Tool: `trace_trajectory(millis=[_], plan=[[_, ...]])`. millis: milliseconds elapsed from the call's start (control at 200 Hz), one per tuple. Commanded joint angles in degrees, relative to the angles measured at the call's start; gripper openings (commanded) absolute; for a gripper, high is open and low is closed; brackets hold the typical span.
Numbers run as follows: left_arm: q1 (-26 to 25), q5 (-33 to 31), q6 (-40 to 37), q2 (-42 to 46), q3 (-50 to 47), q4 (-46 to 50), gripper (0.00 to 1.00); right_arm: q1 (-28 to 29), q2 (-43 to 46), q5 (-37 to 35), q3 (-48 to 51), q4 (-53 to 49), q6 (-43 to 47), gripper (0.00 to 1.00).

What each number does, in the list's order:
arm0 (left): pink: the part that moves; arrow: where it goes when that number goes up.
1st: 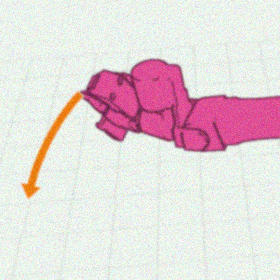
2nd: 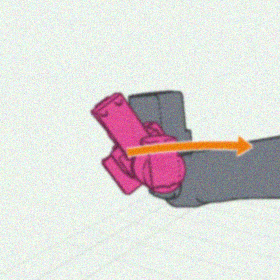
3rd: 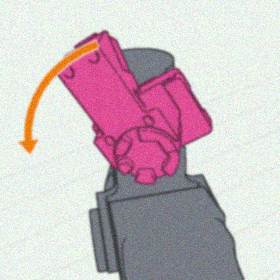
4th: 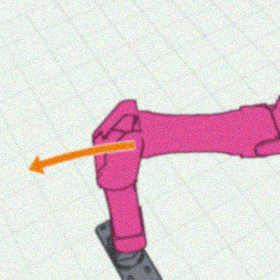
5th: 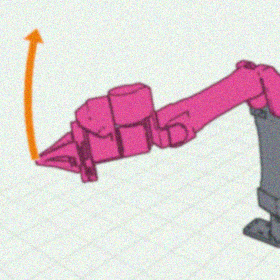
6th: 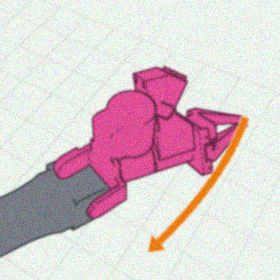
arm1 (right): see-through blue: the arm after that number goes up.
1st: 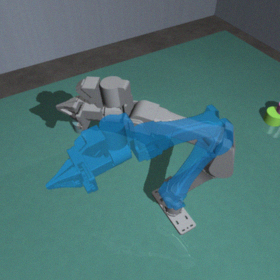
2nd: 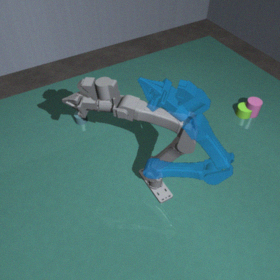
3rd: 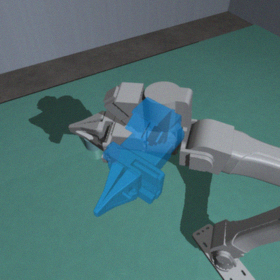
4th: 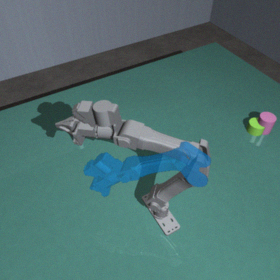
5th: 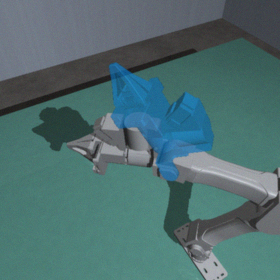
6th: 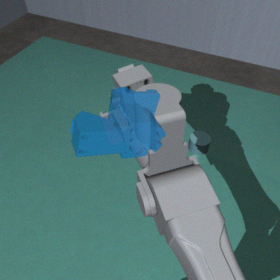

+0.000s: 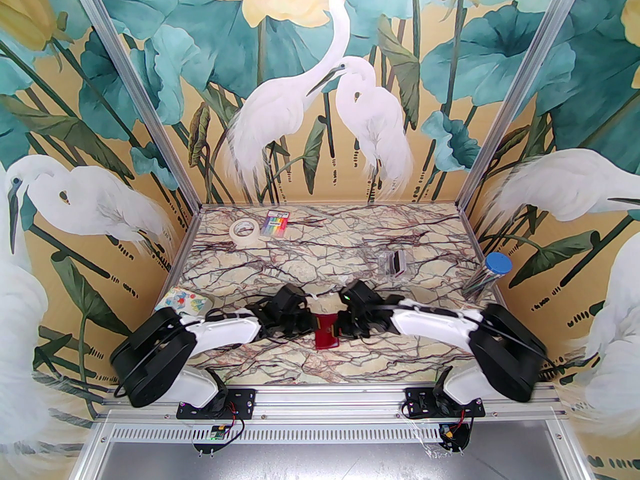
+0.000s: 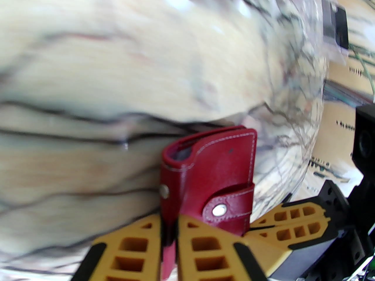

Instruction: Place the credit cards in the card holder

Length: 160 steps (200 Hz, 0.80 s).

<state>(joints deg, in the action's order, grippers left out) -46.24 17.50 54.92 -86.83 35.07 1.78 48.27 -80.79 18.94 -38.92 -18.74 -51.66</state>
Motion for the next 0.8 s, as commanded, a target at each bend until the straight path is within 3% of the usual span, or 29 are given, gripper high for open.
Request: trace_trajectory(millis=[0, 270, 605, 795], plan=[[-2.81, 2.73, 2.09, -2.68, 3.24, -6.21, 0.12, 0.08, 3.79, -5.57, 2.46, -0.89, -1.55, 0.02], [-4.56, 2.83, 2.67, -5.39, 4.57, -7.41, 0.13, -0.28, 8.32, -9.83, 3.04, -7.29, -1.91, 0.33], [-4.56, 0.78, 1.28, -2.35, 3.61, -2.73, 0.23, -0.28, 7.56, -11.9, -3.63, -15.35, -0.24, 0.36], [-4.63, 1.89, 2.0, -1.78, 2.3, -3.54, 0.24, -0.27, 4.44, -11.75, -6.42, -15.17, -0.12, 0.36]])
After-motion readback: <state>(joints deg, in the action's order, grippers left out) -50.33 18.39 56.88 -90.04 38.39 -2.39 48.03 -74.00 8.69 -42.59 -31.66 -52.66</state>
